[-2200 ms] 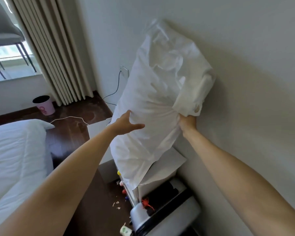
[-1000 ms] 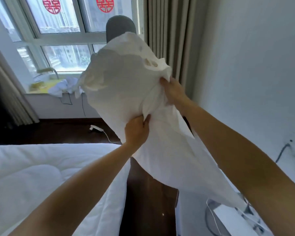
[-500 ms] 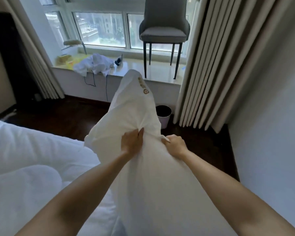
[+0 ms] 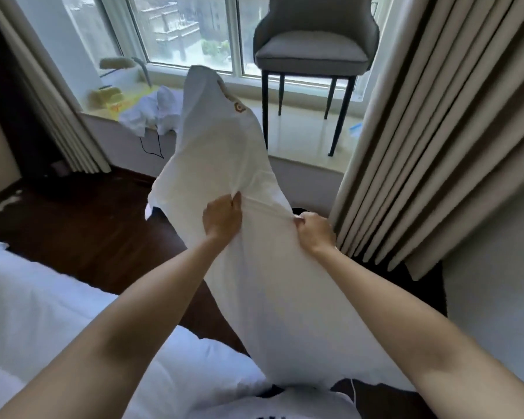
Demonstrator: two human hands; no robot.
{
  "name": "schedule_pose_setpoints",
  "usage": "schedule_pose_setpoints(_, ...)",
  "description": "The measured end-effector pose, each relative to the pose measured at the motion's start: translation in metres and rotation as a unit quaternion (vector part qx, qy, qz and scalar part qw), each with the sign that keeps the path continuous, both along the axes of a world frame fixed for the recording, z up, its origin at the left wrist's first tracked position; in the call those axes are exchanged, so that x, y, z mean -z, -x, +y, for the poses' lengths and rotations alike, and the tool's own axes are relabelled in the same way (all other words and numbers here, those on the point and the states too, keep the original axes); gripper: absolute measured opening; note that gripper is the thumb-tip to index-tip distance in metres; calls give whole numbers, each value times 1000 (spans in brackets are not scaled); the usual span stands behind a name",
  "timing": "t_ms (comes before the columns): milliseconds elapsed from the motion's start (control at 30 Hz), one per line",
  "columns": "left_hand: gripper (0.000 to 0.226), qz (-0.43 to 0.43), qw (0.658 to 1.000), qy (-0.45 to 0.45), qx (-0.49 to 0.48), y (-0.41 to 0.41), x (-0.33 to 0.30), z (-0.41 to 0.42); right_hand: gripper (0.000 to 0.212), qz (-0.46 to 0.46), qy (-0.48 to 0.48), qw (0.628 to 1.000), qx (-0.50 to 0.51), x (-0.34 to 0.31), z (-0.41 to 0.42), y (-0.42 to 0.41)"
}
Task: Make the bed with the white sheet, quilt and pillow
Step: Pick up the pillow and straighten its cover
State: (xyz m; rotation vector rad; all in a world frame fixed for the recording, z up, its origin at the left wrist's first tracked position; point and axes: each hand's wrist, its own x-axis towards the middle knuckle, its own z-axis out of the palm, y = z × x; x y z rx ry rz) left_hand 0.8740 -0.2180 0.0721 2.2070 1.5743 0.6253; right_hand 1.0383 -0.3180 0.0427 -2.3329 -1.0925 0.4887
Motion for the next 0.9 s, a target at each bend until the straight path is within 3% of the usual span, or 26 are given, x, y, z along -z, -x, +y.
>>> schedule_pose_setpoints(167, 52, 56, 997, -36, -27, -8, -2, 83, 32, 1, -33, 996, -85, -1, 112, -34)
schedule_pose_setpoints(267, 52, 91, 992, -42, -71, 19, 3, 134, 32, -7, -11, 982, -189, -11, 185, -26)
schedule_pose_setpoints(400, 51, 49, 987, -24, -148, 56, 11, 218, 34, -30, -31, 960, -275, -12, 299, -1)
schedule_pose_setpoints(667, 51, 61, 977, 52, -199, 157, 35, 403, 34, 4, -7, 943, -332, -3, 512, 96)
schedule_pose_setpoints(900, 51, 74, 946, 56, -311, 304, 13, 509, 35, 15, -32, 894, -447, -37, 668, 247)
